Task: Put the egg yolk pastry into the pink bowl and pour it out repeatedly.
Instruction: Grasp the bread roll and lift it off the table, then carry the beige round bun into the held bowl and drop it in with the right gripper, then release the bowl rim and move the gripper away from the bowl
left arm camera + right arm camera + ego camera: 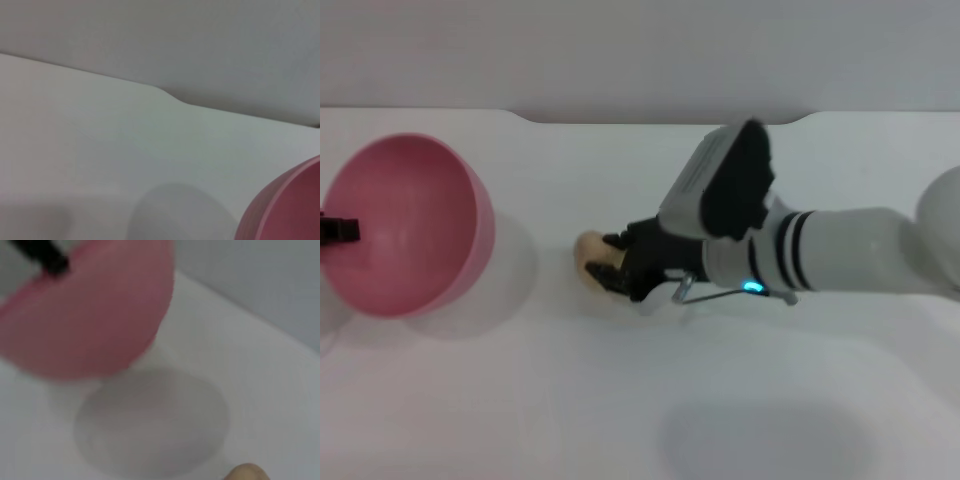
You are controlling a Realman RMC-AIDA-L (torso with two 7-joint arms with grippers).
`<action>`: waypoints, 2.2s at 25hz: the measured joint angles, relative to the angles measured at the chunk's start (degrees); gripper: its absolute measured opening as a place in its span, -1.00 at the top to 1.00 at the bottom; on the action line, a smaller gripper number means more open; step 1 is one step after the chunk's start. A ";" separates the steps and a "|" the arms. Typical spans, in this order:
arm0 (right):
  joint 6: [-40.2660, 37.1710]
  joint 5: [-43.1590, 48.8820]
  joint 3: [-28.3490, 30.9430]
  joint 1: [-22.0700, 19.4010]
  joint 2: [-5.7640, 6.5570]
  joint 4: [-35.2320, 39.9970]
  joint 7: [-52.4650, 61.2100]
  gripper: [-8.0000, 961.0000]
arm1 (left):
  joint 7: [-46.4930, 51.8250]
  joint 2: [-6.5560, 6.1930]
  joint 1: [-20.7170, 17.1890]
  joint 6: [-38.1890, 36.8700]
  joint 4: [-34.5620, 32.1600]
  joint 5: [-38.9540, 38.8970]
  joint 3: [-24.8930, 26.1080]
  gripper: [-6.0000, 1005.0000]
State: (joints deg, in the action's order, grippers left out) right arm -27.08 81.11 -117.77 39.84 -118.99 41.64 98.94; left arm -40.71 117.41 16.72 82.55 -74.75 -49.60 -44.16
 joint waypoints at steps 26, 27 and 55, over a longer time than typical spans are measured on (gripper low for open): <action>-44.93 23.83 34.18 -8.50 0.31 28.03 -1.44 0.55 | 15.15 0.47 23.46 2.49 8.51 17.76 -27.12 0.98; -44.95 25.64 33.41 -8.03 0.32 27.98 0.65 0.56 | 15.48 0.50 24.10 2.49 8.64 17.70 -27.71 0.98; -36.96 31.93 41.72 -10.68 -0.24 33.61 13.30 -0.12 | 20.50 1.05 28.15 -2.27 15.57 15.83 -41.58 0.97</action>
State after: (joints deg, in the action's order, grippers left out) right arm -64.04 113.04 -76.05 29.16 -119.23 75.25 112.24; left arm -20.21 118.46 44.87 80.28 -59.18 -33.77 -85.74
